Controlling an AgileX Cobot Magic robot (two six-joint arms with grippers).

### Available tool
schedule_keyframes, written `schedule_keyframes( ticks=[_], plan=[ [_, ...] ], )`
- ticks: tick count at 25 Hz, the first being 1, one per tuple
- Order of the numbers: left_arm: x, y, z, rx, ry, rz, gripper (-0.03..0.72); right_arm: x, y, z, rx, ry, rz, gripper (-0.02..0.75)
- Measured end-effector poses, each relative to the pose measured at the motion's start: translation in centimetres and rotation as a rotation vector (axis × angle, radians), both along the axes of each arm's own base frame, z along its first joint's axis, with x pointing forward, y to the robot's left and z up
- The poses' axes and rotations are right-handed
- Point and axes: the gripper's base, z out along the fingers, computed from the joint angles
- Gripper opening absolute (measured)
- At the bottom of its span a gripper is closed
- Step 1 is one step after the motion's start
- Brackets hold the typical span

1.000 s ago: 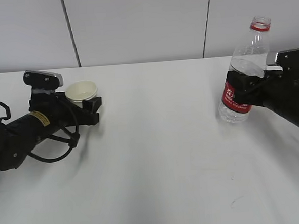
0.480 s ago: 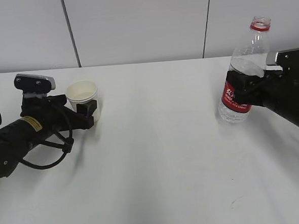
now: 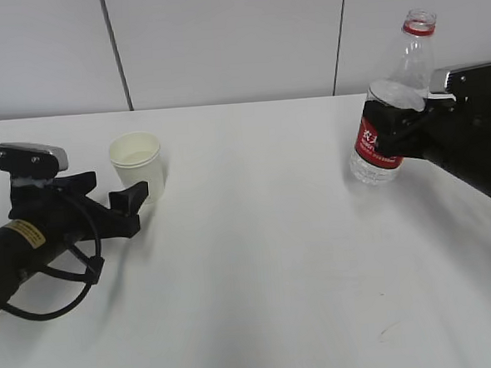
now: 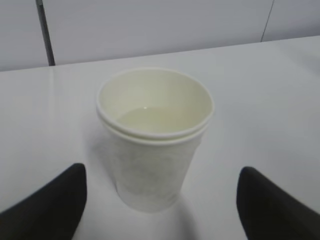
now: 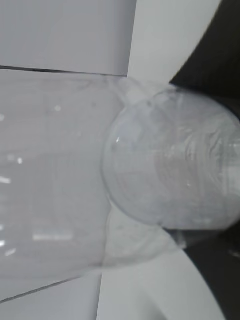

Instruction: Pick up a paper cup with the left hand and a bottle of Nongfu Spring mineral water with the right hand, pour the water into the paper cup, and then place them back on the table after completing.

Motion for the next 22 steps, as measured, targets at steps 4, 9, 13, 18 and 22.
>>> schedule_keyframes(
  ticks=[4, 9, 13, 18, 22],
  plan=[
    [-1.4, 0.3, -0.6, 0.004, 0.033, -0.002, 0.563, 0.8, 0.2, -0.2, 0.022, 0.000, 0.004, 0.380],
    [-1.7, 0.4, -0.8, 0.007, 0.045, -0.002, 0.563, 2.6, 2.0, -0.8, 0.032, -0.012, 0.050, 0.380],
    [-1.8, 0.4, -0.8, 0.008, 0.047, -0.002, 0.563, 4.3, 3.2, -1.4, 0.009, 0.011, 0.078, 0.380],
    [-1.8, 0.4, -0.8, 0.008, 0.047, -0.002, 0.563, 5.7, 3.3, -2.6, -0.018, 0.070, 0.066, 0.380],
    [-1.8, 0.4, -0.8, 0.008, 0.047, -0.002, 0.563, 6.7, 3.4, -2.9, -0.021, 0.065, 0.064, 0.380]
  ],
)
